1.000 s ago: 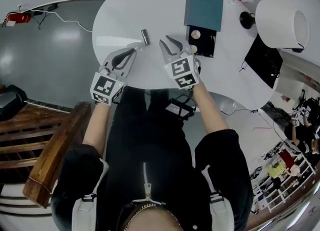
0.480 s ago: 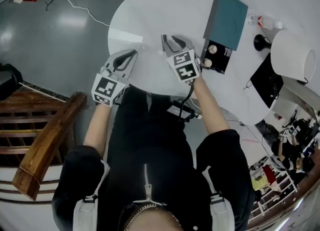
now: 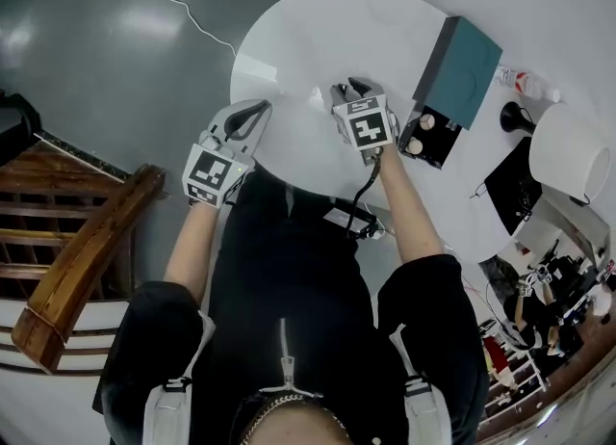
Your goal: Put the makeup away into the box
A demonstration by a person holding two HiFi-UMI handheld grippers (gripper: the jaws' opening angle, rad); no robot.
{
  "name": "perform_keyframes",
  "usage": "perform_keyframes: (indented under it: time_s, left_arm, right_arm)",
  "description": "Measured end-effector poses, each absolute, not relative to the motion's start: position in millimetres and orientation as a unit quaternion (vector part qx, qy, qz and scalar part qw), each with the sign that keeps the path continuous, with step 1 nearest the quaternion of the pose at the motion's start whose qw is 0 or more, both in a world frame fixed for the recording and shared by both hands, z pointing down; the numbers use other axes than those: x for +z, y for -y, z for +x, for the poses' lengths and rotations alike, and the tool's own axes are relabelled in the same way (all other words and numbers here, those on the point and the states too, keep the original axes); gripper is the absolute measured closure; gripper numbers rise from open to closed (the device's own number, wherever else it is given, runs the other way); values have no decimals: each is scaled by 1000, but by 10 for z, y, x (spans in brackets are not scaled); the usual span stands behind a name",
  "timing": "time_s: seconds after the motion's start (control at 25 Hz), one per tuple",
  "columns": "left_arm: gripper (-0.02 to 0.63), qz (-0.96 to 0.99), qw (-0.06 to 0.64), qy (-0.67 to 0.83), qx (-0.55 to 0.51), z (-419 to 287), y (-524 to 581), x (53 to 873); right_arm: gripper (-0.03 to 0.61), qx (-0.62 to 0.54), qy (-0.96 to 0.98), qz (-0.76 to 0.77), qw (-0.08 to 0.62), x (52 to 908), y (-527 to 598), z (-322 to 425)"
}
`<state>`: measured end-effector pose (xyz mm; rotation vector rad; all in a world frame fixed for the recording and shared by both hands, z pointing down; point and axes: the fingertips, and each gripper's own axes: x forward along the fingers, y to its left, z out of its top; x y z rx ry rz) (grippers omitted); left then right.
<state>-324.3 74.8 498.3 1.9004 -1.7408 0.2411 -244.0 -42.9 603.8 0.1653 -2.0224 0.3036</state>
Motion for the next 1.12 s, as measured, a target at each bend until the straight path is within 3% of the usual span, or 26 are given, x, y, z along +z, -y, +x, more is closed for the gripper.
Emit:
perform_keyframes:
  time_s: [0.52, 0.84, 1.12]
  left_arm:
    - [600, 711, 278, 640, 87, -3256, -652, 5027]
    - [600, 717, 278, 633, 90, -3195, -612, 5038]
    - [600, 717, 278, 632, 93, -3168, -644, 5020]
  right_arm:
    - [426, 150, 826, 53, 540, 6082, 268, -2334]
    - [394, 177, 822, 48, 539, 6084, 157, -2295]
    - [477, 179, 813, 42, 553, 6131, 114, -2260]
